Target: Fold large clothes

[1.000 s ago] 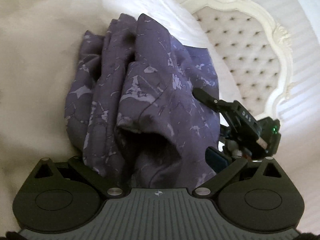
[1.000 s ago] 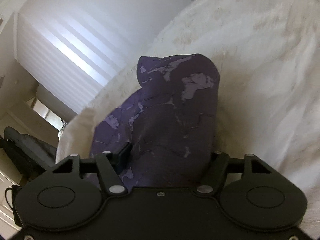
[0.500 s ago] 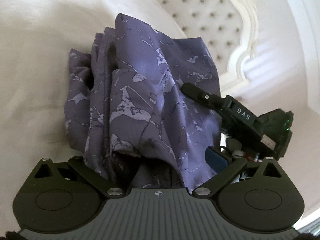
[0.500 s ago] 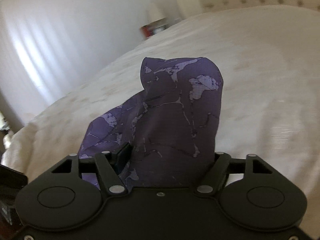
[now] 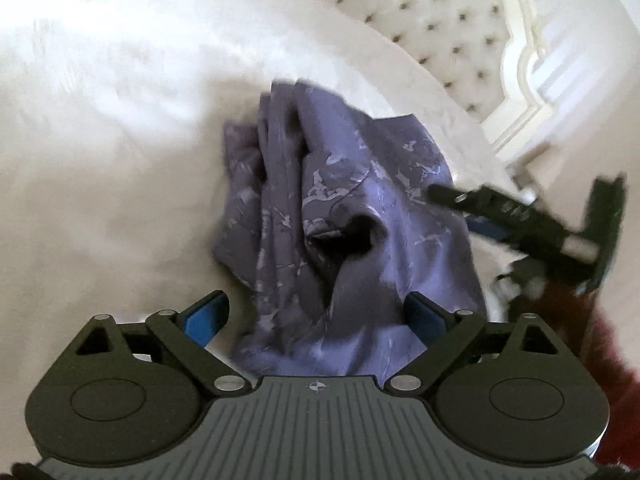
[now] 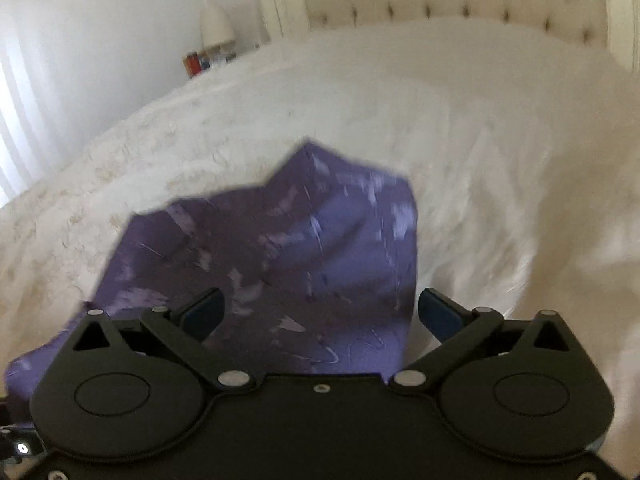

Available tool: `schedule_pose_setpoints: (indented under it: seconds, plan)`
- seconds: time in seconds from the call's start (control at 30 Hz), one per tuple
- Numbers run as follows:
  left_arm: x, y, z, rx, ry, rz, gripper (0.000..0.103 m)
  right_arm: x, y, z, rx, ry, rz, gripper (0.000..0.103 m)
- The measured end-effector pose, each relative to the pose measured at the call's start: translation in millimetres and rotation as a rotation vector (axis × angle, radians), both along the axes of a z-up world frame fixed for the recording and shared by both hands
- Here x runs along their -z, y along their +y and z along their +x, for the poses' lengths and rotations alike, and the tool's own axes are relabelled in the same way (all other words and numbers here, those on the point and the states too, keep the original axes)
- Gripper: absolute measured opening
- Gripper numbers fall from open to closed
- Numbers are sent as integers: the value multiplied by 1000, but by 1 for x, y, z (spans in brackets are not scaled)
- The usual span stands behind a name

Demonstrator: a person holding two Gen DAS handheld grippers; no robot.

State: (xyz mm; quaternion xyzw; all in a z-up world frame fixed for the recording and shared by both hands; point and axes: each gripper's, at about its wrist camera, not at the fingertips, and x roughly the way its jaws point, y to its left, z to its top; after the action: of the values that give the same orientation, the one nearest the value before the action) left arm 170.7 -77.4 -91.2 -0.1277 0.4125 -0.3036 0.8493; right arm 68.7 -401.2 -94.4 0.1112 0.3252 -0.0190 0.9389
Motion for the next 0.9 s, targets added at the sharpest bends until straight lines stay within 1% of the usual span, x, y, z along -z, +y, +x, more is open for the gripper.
schedule_pose_setpoints:
  seconds: [0.13,0.2,0.33,0.47,0.6,0.7,0.8,0.9]
  plan:
    - [-25,2,-30,8,-142,123,95,-27,6,-35,55,-80,29,102]
    - [-36,3,-47,6,-201,166,96,-39,8,-53,79,-105,49,102]
    - [-59,10,-84,0,-328,216,96,-51,21,-87,120,-121,71,102]
    - [-78,6,-115,-23,-399,271,96,-54,38,-111,147,-124,78,102]
    - [-89,-4,-137,-61,-449,336,95,-59,54,-136,171,-110,44,102]
    - [-93,-6,-148,-102,-466,365,95,-62,62,-153,175,-88,55,102]
    - [-98,-2,-159,-137,-456,383,95,-64,67,-169,191,-67,77,102]
    - [-100,1,-161,-140,-428,386,95,-64,74,-182,205,-36,92,102]
